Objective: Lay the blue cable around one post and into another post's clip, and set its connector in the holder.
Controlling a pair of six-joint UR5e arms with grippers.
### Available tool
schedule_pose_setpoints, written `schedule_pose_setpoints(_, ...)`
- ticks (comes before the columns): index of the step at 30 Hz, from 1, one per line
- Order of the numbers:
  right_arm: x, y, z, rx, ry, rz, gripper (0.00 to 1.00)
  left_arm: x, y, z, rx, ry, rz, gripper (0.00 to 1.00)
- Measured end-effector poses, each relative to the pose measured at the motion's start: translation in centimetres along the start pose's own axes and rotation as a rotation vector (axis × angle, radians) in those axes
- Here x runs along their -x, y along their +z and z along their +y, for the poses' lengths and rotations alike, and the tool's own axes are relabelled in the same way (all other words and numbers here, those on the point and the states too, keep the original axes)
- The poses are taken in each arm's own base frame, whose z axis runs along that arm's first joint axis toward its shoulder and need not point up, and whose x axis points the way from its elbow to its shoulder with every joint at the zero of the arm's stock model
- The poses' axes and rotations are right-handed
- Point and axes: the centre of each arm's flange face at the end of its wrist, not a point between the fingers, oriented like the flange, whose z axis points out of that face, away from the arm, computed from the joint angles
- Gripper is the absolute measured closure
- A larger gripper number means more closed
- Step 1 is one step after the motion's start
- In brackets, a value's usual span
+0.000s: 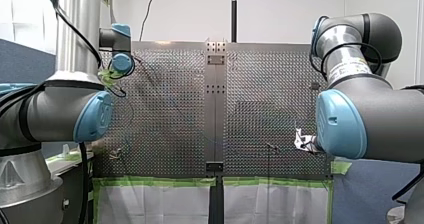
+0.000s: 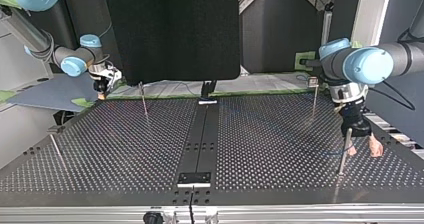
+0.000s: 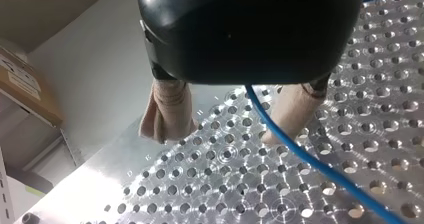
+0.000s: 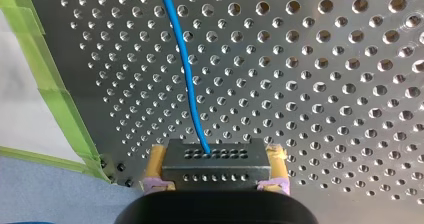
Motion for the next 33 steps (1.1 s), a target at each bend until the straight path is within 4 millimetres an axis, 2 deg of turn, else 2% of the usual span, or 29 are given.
schedule_pose_setpoints(19,-0.3,0.0,0.5,0.020,-0.006,0.002,1.00,-0.3,-0.5,0.6,0.033,-0.007,0.001,0.00)
schedule_pose_setpoints(29,-3.0,-2.0,1.0,0.063,-0.021,0.038,1.00,-0.3,-0.5,0.6,0.032,-0.005,0.001,0.00)
schedule_pose_setpoints(33,-4.1,-3.0,0.2,0.053,0.005,0.075,1.00,-0.3,-0.5,0.6,0.032,-0.001,0.001,0.00)
